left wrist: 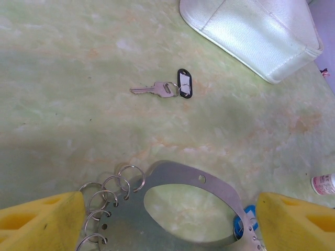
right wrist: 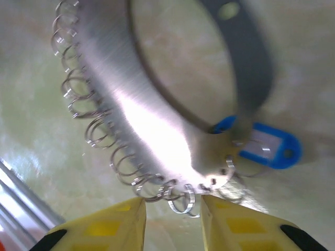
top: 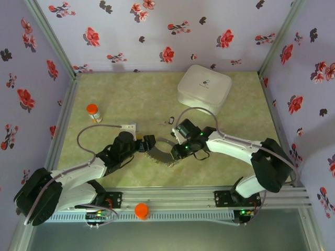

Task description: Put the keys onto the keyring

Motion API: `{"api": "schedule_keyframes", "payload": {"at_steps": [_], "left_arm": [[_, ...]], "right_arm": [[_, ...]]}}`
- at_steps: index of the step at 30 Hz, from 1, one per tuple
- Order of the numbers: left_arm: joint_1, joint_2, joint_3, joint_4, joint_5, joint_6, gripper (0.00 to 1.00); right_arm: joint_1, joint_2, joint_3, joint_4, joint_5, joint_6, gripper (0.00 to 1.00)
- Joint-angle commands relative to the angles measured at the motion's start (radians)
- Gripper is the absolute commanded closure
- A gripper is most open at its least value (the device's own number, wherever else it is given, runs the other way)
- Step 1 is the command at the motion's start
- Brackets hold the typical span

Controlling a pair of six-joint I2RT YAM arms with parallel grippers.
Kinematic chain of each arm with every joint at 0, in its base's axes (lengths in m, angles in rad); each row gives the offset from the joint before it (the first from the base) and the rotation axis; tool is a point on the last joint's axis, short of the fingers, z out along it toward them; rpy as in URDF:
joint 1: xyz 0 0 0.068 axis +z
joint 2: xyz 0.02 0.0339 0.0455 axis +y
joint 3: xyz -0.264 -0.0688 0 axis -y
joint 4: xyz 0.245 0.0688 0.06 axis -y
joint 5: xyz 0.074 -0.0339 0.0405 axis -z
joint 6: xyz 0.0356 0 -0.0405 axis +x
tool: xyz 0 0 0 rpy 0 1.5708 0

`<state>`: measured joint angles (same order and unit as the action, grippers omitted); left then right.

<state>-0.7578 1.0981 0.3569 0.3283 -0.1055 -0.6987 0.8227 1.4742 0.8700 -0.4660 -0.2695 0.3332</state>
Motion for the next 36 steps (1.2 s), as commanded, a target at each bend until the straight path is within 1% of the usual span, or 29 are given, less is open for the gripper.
{"api": "schedule_keyframes", "payload": {"at_steps": [1, 5, 6, 8, 9, 11, 16, 18, 19, 22, 24, 28, 36], "left_arm": [[0.009, 0.009, -0.01, 0.018, -0.02, 0.025, 0.15], [0.009, 0.015, -0.004, 0.021, -0.016, 0.028, 0.15], [0.011, 0.017, -0.003, 0.02, -0.016, 0.03, 0.15], [0.011, 0.019, 0.003, 0.016, -0.014, 0.036, 0.15], [0.012, 0.02, 0.006, 0.015, -0.014, 0.036, 0.15], [0.012, 0.023, 0.01, 0.015, -0.013, 0.038, 0.15], [0.014, 0.039, 0.014, 0.027, -0.007, 0.033, 0.15], [0.013, 0.045, 0.014, 0.034, -0.004, 0.033, 0.15], [0.013, 0.048, 0.014, 0.038, -0.002, 0.033, 0.15], [0.014, 0.05, 0.011, 0.046, -0.001, 0.031, 0.15], [0.014, 0.051, 0.007, 0.053, 0.0, 0.031, 0.15], [0.015, 0.049, 0.007, 0.059, 0.003, 0.027, 0.15], [0.015, 0.026, 0.0, 0.055, 0.004, 0.027, 0.15]], "right_arm": [[-0.021, -0.002, -0.017, -0.057, 0.108, 0.027, 0.69], [0.009, 0.025, -0.009, -0.125, 0.182, -0.002, 0.68], [0.01, 0.035, -0.006, -0.135, 0.184, 0.007, 0.68], [0.008, 0.042, -0.008, -0.13, 0.182, 0.056, 0.68], [0.006, 0.04, -0.011, -0.121, 0.183, 0.105, 0.68], [0.0, 0.032, -0.024, -0.087, 0.19, 0.253, 0.66], [0.003, -0.041, -0.117, 0.091, 0.163, 0.745, 0.64], [0.026, -0.076, -0.162, 0.151, 0.171, 0.962, 0.64], [0.044, -0.093, -0.198, 0.218, 0.165, 1.057, 0.64], [0.083, -0.141, -0.273, 0.312, 0.204, 1.256, 0.61], [0.089, -0.159, -0.301, 0.333, 0.221, 1.324, 0.59], [0.091, -0.167, -0.353, 0.393, 0.234, 1.412, 0.6], [0.091, -0.102, -0.388, 0.553, 0.2, 1.472, 0.62]]}}
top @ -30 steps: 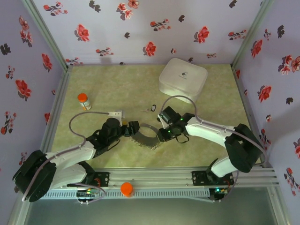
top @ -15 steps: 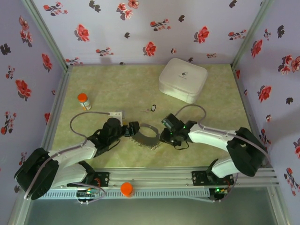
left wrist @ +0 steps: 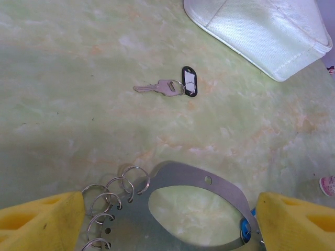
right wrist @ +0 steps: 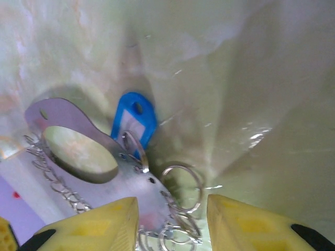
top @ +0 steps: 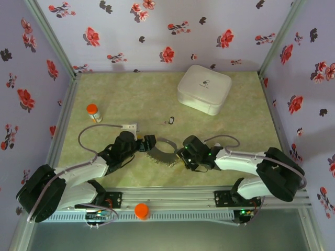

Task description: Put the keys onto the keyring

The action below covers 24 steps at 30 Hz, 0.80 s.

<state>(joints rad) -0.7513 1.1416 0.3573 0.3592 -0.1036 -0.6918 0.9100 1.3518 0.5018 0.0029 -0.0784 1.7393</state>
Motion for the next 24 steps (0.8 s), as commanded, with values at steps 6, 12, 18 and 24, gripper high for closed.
{"api": "schedule_keyframes", "payload": {"at_steps": [6, 12, 18, 24], "left_arm": [[0.009, -0.034, -0.007, 0.012, -0.001, 0.018, 0.15], [0.009, -0.031, -0.001, 0.009, -0.002, 0.021, 0.15], [0.009, -0.028, 0.006, 0.003, -0.003, 0.022, 0.15], [0.009, -0.033, 0.011, -0.004, -0.003, 0.022, 0.15]], "right_arm": [[0.004, 0.039, -0.033, 0.105, 0.017, 0.074, 0.66], [0.001, 0.018, -0.034, 0.06, 0.048, 0.059, 0.71], [-0.002, 0.02, -0.04, 0.069, 0.057, 0.046, 0.77], [-0.01, 0.023, -0.041, 0.073, 0.058, 0.026, 0.81]]}}
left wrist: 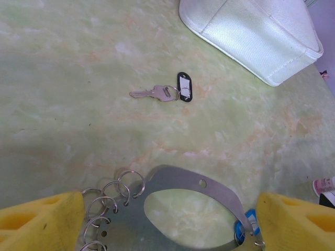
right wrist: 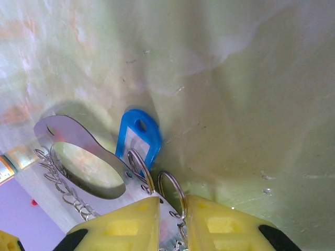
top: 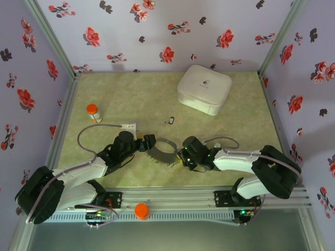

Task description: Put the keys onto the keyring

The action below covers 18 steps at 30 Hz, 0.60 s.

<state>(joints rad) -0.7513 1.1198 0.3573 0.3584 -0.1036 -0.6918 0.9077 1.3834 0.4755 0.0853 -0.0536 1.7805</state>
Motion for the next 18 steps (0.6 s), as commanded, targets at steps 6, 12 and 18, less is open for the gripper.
{"api": "schedule_keyframes", "payload": {"at_steps": [6, 12, 18], "left_arm": [[0.009, -0.017, 0.011, -0.007, -0.001, 0.02, 0.15], [0.009, -0.025, 0.002, 0.004, 0.001, 0.018, 0.15], [0.009, -0.038, 0.002, -0.012, 0.0, 0.016, 0.16]], "right_arm": [[-0.012, -0.012, -0.018, -0.001, 0.046, -0.032, 0.84], [-0.036, 0.004, -0.043, 0.051, 0.035, -0.054, 0.88], [-0.04, 0.018, -0.046, 0.082, 0.023, -0.082, 0.96]]}}
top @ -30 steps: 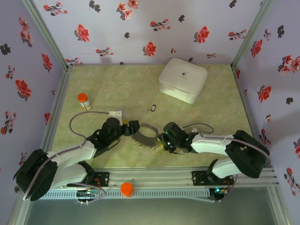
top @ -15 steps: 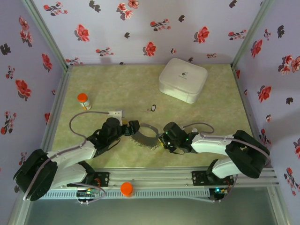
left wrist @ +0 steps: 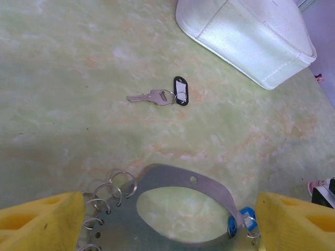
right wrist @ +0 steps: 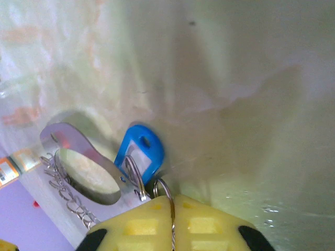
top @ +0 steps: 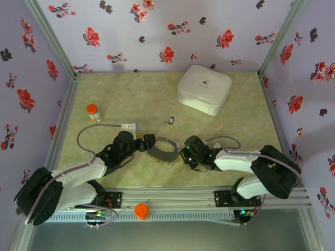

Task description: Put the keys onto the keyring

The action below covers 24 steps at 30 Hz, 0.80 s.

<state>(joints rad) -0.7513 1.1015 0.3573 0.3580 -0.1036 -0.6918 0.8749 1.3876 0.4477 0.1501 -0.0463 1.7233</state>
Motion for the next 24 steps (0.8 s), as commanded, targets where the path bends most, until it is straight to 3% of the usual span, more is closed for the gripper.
{"api": "schedule_keyframes", "payload": {"at_steps": [1, 5, 8, 15, 19, 24], "left_arm": [[0.008, -0.024, 0.003, -0.014, 0.001, 0.017, 0.16], [0.007, -0.046, 0.005, -0.027, 0.001, 0.031, 0.16], [0.007, -0.084, -0.003, -0.01, 0.011, 0.064, 0.15], [0.015, -0.178, 0.019, -0.09, 0.004, 0.178, 0.14], [0.025, -0.223, 0.073, -0.215, 0.001, 0.26, 0.13], [0.062, -0.251, 0.117, -0.31, 0.044, 0.335, 0.08]], "right_arm": [[-0.007, 0.013, -0.02, 0.022, 0.016, -0.028, 1.0], [-0.007, -0.024, -0.028, -0.003, 0.027, -0.071, 1.0], [-0.004, -0.102, -0.002, -0.117, 0.057, -0.17, 1.0], [-0.01, -0.3, 0.143, -0.351, 0.073, -0.733, 1.0], [-0.024, -0.298, 0.299, -0.566, 0.084, -1.01, 1.0], [-0.045, -0.246, 0.439, -0.678, 0.017, -1.227, 1.0]]}}
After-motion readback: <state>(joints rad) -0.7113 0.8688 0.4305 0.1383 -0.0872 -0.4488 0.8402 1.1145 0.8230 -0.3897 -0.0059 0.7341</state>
